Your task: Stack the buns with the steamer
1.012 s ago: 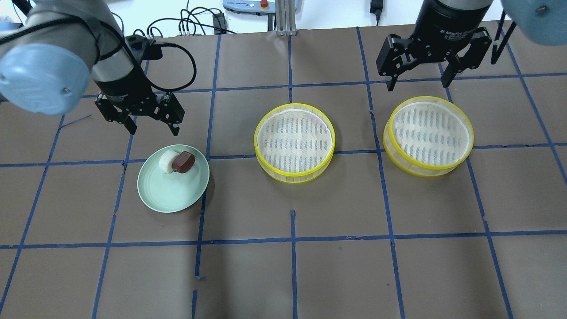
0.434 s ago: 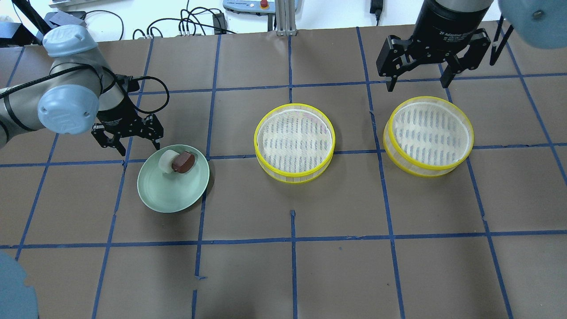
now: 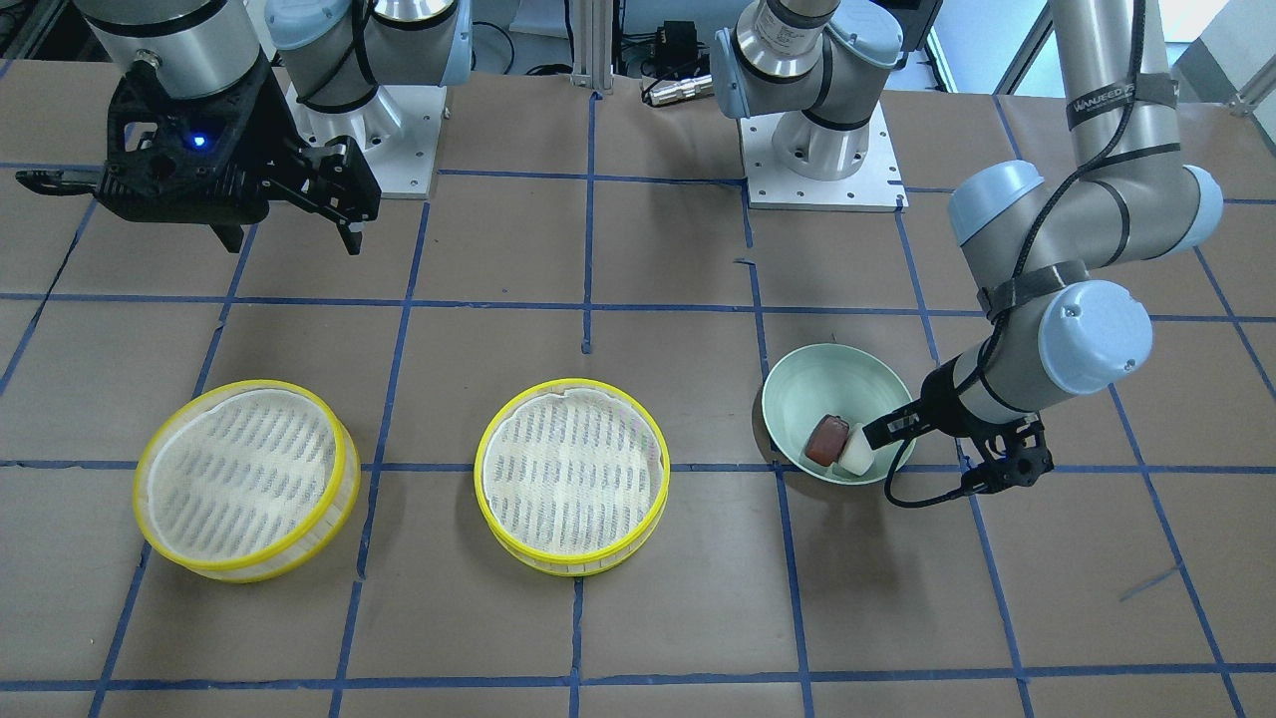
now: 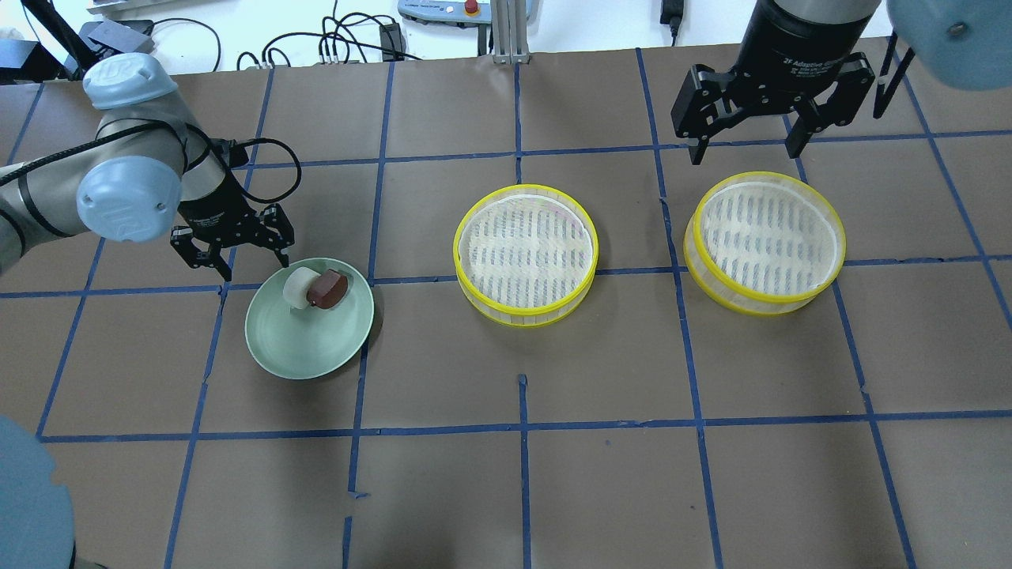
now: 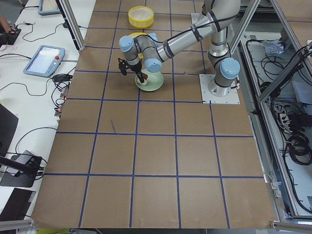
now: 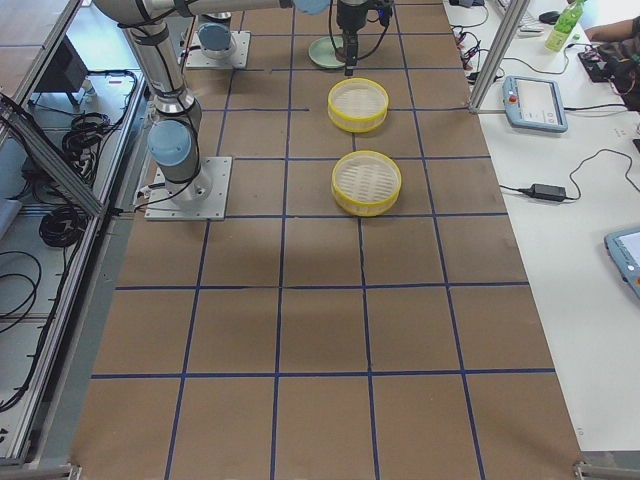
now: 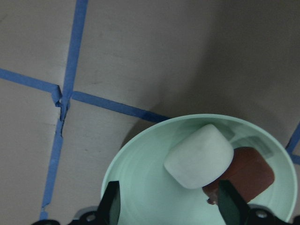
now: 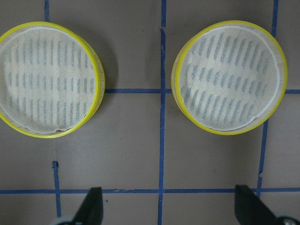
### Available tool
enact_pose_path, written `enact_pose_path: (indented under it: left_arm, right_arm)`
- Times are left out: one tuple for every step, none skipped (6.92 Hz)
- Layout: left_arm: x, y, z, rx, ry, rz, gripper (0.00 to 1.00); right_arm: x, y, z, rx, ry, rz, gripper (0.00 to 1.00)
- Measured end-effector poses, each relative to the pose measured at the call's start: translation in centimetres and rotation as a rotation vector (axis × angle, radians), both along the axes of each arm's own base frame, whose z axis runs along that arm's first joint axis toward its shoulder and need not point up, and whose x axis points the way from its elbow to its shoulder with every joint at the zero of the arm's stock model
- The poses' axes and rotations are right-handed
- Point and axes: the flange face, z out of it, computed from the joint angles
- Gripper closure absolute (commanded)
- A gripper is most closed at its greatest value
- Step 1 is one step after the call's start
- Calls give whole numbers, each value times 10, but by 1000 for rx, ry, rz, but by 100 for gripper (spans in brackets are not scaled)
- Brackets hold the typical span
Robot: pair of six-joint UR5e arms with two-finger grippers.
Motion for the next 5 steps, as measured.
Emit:
enact_pose_path:
  left_arm:
    - [-1,0,-8,12,12,14,36]
    - [-1,-1,-14,19,15,18,36]
    - [0,-3,-22,21,15,18,38]
    - [0,-5,-29,20,14,18,51]
    - [0,-4,-34,23,14,18,81]
  right_arm:
    - [-1,0,-1,0,2,5,0]
    - [-4,-3,-2,-11,3,27,0]
    - [-16,-8,-1,-26,2,46,0]
    - [-40,-14,-3,-28,-2,47,0]
    - [-71,-19,-7,-20,-1,53,0]
